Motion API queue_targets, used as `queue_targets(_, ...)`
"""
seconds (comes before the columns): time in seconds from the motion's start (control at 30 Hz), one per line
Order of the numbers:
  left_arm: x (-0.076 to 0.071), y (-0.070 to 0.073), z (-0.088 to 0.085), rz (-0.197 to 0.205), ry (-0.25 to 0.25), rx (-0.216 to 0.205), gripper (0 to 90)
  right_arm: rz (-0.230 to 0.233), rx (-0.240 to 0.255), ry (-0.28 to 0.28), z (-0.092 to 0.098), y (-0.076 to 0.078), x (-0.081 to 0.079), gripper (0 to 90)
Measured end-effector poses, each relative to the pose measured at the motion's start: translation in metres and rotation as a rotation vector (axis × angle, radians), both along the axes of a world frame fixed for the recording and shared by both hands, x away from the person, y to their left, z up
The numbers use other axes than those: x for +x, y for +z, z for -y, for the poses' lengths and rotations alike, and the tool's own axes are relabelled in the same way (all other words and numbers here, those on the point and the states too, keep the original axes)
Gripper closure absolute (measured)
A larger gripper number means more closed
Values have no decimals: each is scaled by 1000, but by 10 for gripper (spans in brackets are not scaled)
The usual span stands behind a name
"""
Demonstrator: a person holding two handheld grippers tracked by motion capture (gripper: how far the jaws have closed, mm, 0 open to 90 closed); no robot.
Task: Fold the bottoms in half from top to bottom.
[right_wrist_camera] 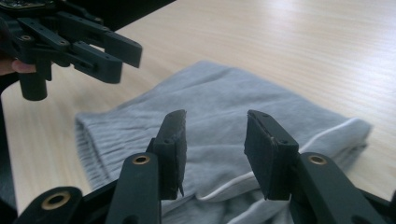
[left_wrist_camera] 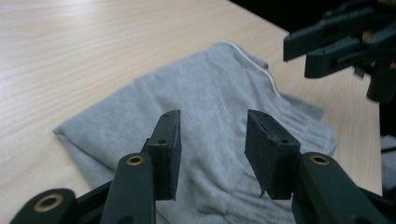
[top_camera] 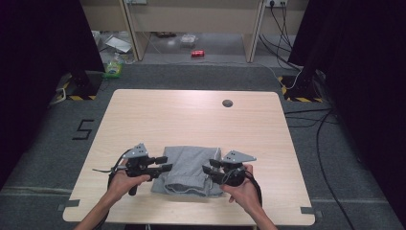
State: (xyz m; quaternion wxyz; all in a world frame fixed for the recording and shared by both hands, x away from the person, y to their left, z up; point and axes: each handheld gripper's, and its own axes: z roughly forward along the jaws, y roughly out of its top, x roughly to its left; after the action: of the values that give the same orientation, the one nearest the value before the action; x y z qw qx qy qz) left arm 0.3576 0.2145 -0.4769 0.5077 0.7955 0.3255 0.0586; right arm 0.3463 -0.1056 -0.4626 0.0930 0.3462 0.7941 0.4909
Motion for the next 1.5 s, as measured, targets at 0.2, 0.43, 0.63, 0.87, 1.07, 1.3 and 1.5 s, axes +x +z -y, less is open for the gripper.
queue_targets(0.2, -21, -10, 8, 25, -44, 95, 543, -11, -66, 79, -18, -8, -15, 580)
queue_targets(0.43, -29, -25, 11, 45, -57, 182, 527, -38, -212, 104, -27, -30, -25, 595)
queue_targets(0.63, -32, -30, 14, 55, -55, 203, 533, -73, -207, 87, -24, -38, -25, 611)
queue_targets(0.87, -29, -26, 9, 23, -29, 152, 486, -84, -182, 89, -21, -30, -22, 559)
queue_targets(1.07, -19, -13, 1, -11, 3, 80, 433, -38, -113, 5, -9, -15, -13, 479)
queue_targets(1.3, -9, -12, 4, -27, 58, 77, 399, -12, -109, -86, 6, -15, 2, 453)
queue_targets(1.5, 3, -17, 5, -37, 103, 97, 352, -15, -108, -150, 16, -17, 14, 428)
